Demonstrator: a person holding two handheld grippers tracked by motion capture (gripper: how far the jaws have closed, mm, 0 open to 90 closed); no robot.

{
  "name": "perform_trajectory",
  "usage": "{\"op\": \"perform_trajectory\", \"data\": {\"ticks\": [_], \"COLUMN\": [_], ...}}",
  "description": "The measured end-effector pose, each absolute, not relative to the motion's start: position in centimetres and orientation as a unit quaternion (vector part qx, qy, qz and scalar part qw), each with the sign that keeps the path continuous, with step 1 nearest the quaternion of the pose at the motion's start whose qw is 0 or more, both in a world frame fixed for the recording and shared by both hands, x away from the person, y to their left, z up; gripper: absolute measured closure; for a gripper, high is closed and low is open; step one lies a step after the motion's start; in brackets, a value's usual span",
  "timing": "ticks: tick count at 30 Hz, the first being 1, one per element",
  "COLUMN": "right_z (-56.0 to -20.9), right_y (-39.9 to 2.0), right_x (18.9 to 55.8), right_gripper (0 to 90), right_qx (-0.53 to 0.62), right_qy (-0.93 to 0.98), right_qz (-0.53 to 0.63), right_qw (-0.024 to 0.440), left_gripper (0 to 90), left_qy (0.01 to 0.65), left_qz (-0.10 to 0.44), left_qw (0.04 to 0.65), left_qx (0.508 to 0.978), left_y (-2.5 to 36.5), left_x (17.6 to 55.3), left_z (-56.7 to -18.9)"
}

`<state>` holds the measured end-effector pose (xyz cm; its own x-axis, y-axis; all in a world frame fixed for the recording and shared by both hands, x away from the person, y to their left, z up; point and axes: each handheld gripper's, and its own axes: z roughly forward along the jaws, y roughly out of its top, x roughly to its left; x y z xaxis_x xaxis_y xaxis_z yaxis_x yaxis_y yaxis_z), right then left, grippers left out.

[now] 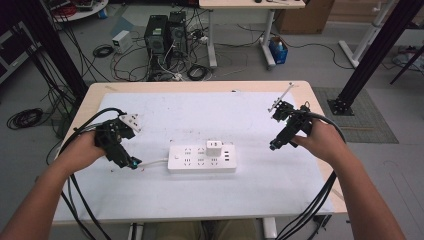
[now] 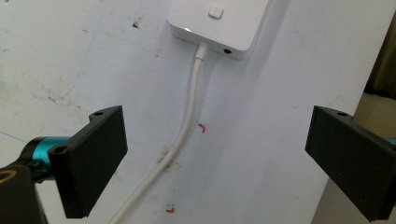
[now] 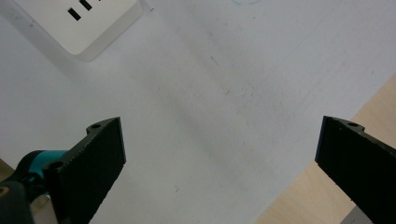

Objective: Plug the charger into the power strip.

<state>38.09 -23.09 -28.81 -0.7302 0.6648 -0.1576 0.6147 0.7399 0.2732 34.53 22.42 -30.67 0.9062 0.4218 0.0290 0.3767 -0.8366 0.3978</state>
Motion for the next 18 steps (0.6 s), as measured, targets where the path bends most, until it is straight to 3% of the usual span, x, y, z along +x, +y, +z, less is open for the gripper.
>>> {"op": "perform_trajectory", "data": {"ticks": [18], "right_z": [-28.8], "right_y": [-23.4], "right_x": [37.8], "right_gripper": [1.0], "right_qx": [0.353], "right_qy": [0.920], "right_qz": [0.110], "right_qw": [0.132], "left_gripper": [5.7], "left_qy": [0.207], "left_qz": [0.062], "left_qw": [0.180], "left_qx": [0.960], "left_y": [22.0], "left_x": [35.6], "left_z": [-30.8]}}
